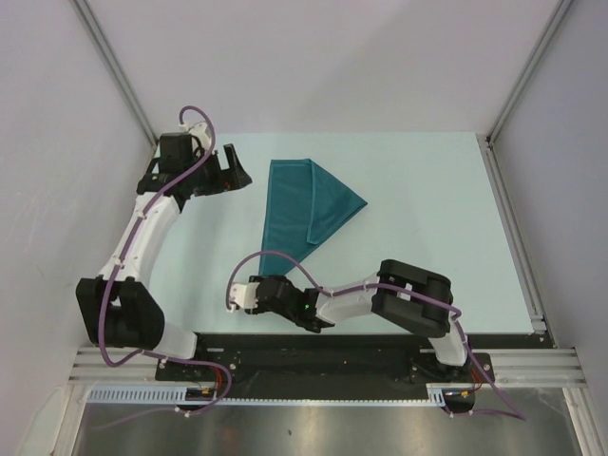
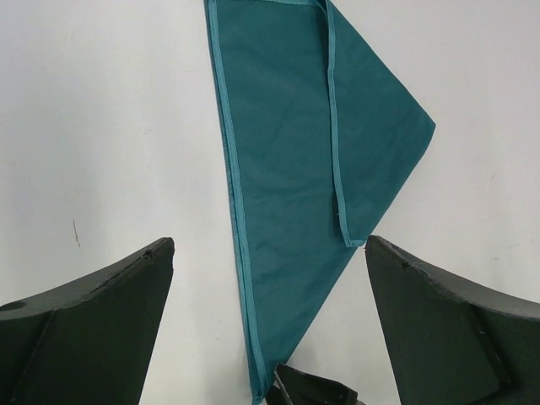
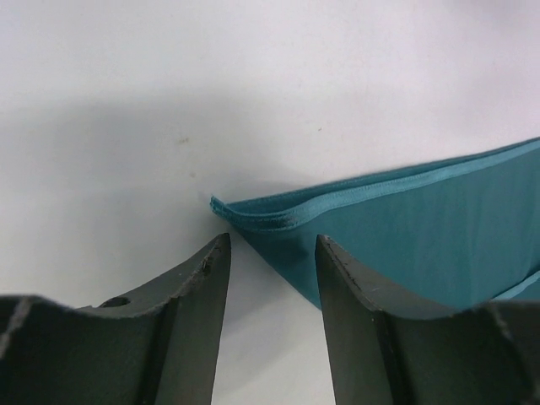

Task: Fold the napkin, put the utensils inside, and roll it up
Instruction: Fold the napkin, then roll the napkin with the utensil

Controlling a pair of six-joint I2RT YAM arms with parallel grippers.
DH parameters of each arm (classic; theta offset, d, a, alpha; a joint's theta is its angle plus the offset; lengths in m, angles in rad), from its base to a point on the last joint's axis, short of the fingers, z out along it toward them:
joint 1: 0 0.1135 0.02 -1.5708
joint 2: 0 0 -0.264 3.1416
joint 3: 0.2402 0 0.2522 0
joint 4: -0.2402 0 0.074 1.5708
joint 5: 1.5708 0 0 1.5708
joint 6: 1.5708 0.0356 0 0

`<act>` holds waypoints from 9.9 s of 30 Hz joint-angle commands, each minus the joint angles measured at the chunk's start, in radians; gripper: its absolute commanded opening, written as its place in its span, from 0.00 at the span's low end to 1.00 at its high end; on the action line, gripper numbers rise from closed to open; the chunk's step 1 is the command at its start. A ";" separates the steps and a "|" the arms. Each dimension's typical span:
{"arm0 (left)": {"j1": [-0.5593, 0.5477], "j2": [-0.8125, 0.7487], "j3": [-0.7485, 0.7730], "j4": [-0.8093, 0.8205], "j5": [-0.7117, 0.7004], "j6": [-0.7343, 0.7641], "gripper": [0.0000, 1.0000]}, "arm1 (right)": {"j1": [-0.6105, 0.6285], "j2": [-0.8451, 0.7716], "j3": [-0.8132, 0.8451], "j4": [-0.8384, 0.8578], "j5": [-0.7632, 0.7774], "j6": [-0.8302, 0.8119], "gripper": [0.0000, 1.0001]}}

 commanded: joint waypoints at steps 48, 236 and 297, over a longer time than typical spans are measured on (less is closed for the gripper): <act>0.035 0.009 -0.016 0.033 0.063 -0.036 1.00 | -0.825 -0.232 -0.005 0.064 -0.427 0.748 0.00; -0.474 -0.170 -0.705 0.540 -0.179 -0.249 0.99 | -0.981 -0.764 -0.552 -0.310 -0.479 1.156 0.86; -0.508 0.302 -0.574 1.037 0.054 -0.490 0.82 | -0.791 -0.546 -0.482 -0.206 -0.602 1.094 0.80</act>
